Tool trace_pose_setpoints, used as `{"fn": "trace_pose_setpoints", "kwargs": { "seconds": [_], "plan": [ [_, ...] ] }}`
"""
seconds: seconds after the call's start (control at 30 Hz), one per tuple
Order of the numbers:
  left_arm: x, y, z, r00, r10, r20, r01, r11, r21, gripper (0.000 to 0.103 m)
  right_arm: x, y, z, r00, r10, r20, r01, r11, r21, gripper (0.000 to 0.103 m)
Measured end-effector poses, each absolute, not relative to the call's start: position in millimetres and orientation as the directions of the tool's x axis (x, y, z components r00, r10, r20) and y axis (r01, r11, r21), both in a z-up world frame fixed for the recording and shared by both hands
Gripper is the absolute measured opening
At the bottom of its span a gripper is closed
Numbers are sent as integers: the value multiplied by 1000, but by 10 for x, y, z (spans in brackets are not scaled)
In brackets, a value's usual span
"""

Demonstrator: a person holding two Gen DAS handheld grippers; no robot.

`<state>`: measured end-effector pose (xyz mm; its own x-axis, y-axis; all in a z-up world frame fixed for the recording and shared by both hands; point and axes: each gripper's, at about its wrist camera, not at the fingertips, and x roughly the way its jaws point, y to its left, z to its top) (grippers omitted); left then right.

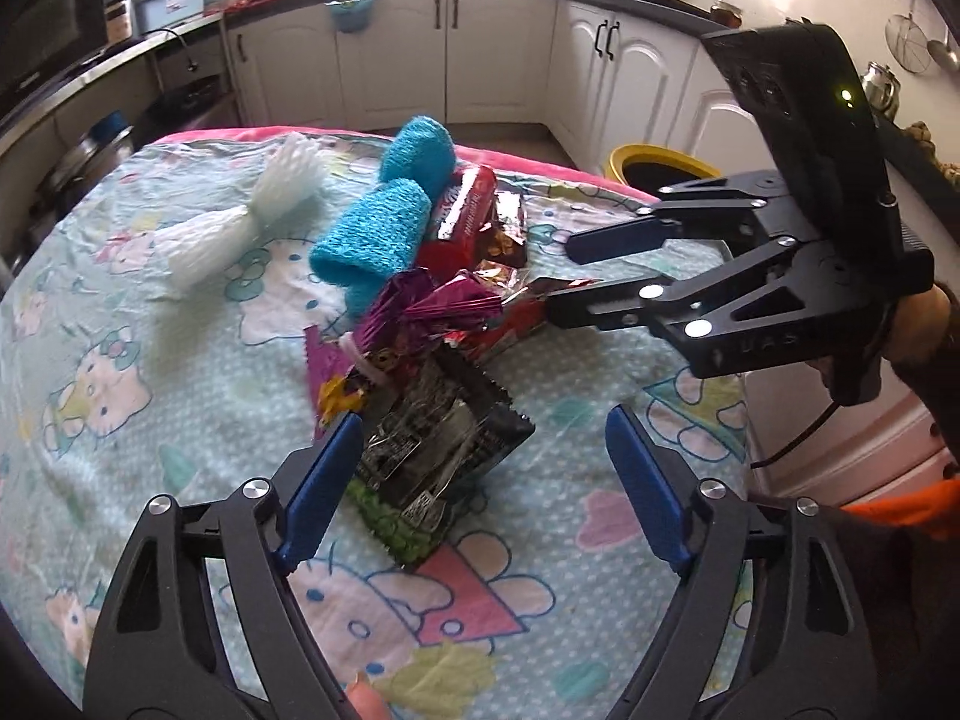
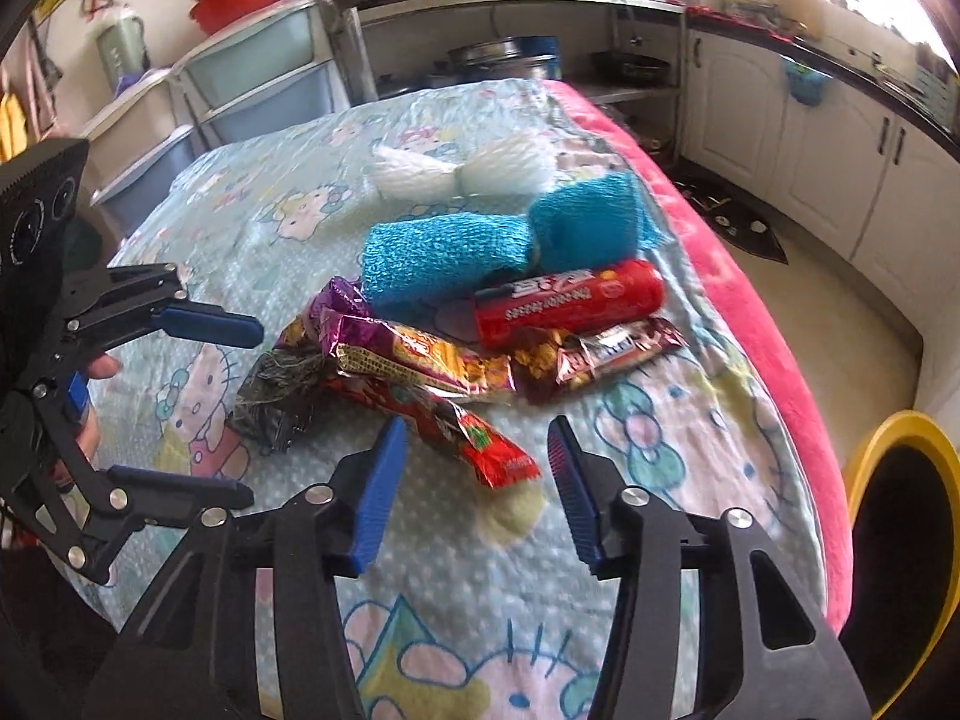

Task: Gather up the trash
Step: 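Grasp a small red wrapper with the right tool while the left tool grasps a dark snack wrapper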

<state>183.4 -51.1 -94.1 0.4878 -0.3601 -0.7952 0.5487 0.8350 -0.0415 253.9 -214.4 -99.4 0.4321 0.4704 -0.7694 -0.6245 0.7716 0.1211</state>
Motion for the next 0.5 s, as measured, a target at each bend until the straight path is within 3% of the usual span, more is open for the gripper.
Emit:
{"fn": "trace_pose_setpoints", "kwargs": {
  "seconds": [0.37, 0.5],
  "plan": [
    [1977, -502, -1123, 449, -354, -820, 529, 846, -75, 63, 2492, -2098, -1107, 367, 486, -793, -678, 724, 129, 12],
    [1967, -451, -1157, 448, -337, -828, 513, 855, -71, 55, 2410, -2134, -1097, 350, 488, -799, -686, 715, 137, 11]
  ]
}}
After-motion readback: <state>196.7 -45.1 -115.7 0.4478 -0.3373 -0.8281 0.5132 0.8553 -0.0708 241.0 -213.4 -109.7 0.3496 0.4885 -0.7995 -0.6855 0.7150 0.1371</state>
